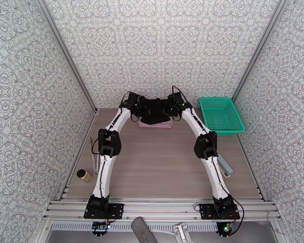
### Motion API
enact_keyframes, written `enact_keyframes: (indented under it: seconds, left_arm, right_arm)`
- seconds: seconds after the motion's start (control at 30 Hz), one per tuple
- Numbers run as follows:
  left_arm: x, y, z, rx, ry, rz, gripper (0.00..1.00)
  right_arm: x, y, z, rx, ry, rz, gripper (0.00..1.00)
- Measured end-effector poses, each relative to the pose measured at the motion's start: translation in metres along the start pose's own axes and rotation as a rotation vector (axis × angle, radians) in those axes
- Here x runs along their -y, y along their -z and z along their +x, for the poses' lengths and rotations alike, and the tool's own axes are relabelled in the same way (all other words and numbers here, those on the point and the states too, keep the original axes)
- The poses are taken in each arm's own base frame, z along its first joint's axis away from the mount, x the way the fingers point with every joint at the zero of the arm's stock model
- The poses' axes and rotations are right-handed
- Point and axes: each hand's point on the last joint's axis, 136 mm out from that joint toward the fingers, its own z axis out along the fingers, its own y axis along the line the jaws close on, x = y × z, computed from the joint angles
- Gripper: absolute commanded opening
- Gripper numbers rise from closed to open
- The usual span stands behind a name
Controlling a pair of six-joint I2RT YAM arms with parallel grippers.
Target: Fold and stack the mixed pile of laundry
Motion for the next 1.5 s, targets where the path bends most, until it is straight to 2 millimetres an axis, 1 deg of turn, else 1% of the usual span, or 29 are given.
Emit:
enact_keyframes:
  seconds: [0.07,0.13,0.2,0.27,0.3,0.37,0.4,0.43,0.47,0.5,0.57,0.6,0.7,0.8,0.87,0.93,0.97,1.03,1.13,1.17,1.2,1.27,1.3,1.33,1.37,1.47,1.5]
  left_arm:
    - [-0.008,-0.009,0.007,-0.021,0.015,0.008,0.01]
    - [-0.016,-0.019,0.012,-0.036,0.028,0.018,0.04]
    - [-0.021,-0.029,0.016,-0.043,0.038,0.025,0.10]
    - [-0.027,-0.040,0.019,-0.048,0.047,0.033,0.20]
    - [-0.029,-0.045,0.020,-0.049,0.052,0.040,0.28]
    - [-0.034,-0.052,0.022,-0.048,0.062,0.043,0.46]
    - [-0.035,-0.054,0.022,-0.044,0.064,0.053,0.61]
    - [-0.033,-0.054,0.019,-0.036,0.063,0.070,0.76]
    - [-0.030,-0.053,0.015,-0.025,0.059,0.078,0.97]
    - [-0.028,-0.051,0.010,-0.009,0.049,0.088,0.99]
    - [-0.022,-0.051,0.005,0.006,0.040,0.115,0.99]
    - [-0.021,-0.050,0.003,0.016,0.036,0.122,0.99]
    - [-0.021,-0.048,-0.001,0.027,0.040,0.141,0.99]
    - [-0.025,-0.043,-0.002,0.033,0.045,0.144,0.99]
    - [-0.025,-0.034,-0.004,0.036,0.051,0.138,0.99]
    - [-0.022,-0.020,-0.011,0.052,0.050,0.134,0.99]
    - [-0.018,-0.008,-0.019,0.070,0.044,0.133,0.99]
    - [-0.007,0.017,-0.035,0.111,0.025,0.132,0.99]
    - [0.021,0.068,-0.063,0.195,-0.038,0.121,0.99]
    - [0.033,0.089,-0.073,0.230,-0.069,0.113,1.00]
    - [0.047,0.110,-0.081,0.261,-0.101,0.105,0.99]
    - [0.070,0.148,-0.087,0.316,-0.168,0.068,0.99]
    - [0.081,0.167,-0.084,0.337,-0.202,0.041,0.99]
    - [0.089,0.181,-0.079,0.353,-0.229,0.013,0.99]
    - [0.097,0.196,-0.068,0.367,-0.262,-0.020,0.99]
    - [0.114,0.237,-0.021,0.419,-0.359,-0.114,0.99]
    - [0.115,0.250,-0.005,0.443,-0.384,-0.135,0.99]
  right_arm:
    - [0.005,-0.010,0.006,-0.019,-0.022,-0.001,0.00]
    - [0.012,-0.021,0.013,-0.037,-0.043,0.006,0.00]
    - [0.019,-0.029,0.018,-0.048,-0.060,0.014,0.00]
    - [0.025,-0.037,0.022,-0.055,-0.075,0.021,0.00]
    - [0.029,-0.041,0.024,-0.059,-0.082,0.024,0.00]
    - [0.037,-0.048,0.027,-0.066,-0.097,0.033,0.00]
    - [0.041,-0.050,0.028,-0.070,-0.106,0.037,0.01]
    - [0.045,-0.052,0.029,-0.073,-0.115,0.042,0.08]
    - [0.048,-0.052,0.029,-0.073,-0.121,0.044,0.17]
    - [0.050,-0.053,0.029,-0.074,-0.130,0.045,0.28]
    - [0.053,-0.052,0.028,-0.075,-0.135,0.044,0.52]
    - [0.054,-0.052,0.027,-0.074,-0.136,0.044,0.61]
    - [0.055,-0.051,0.027,-0.077,-0.134,0.042,0.81]
    - [0.058,-0.048,0.026,-0.080,-0.126,0.050,0.96]
    - [0.057,-0.040,0.026,-0.085,-0.114,0.064,0.99]
    - [0.054,-0.023,0.023,-0.087,-0.098,0.082,0.99]
    - [0.051,-0.010,0.022,-0.083,-0.087,0.093,0.99]
    - [0.042,0.025,0.017,-0.065,-0.063,0.108,0.99]
    - [0.026,0.091,0.017,-0.013,-0.027,0.116,0.99]
    - [0.019,0.115,0.017,0.019,-0.011,0.108,0.99]
    - [0.013,0.137,0.019,0.047,0.000,0.102,0.99]
    - [0.007,0.175,0.027,0.106,0.028,0.091,0.99]
    - [0.008,0.190,0.035,0.128,0.041,0.089,0.99]
    - [0.009,0.201,0.042,0.145,0.050,0.092,0.99]
    - [0.013,0.212,0.054,0.160,0.063,0.098,0.99]
    - [0.032,0.229,0.087,0.205,0.103,0.133,0.99]
    - [0.040,0.233,0.096,0.226,0.121,0.151,0.99]
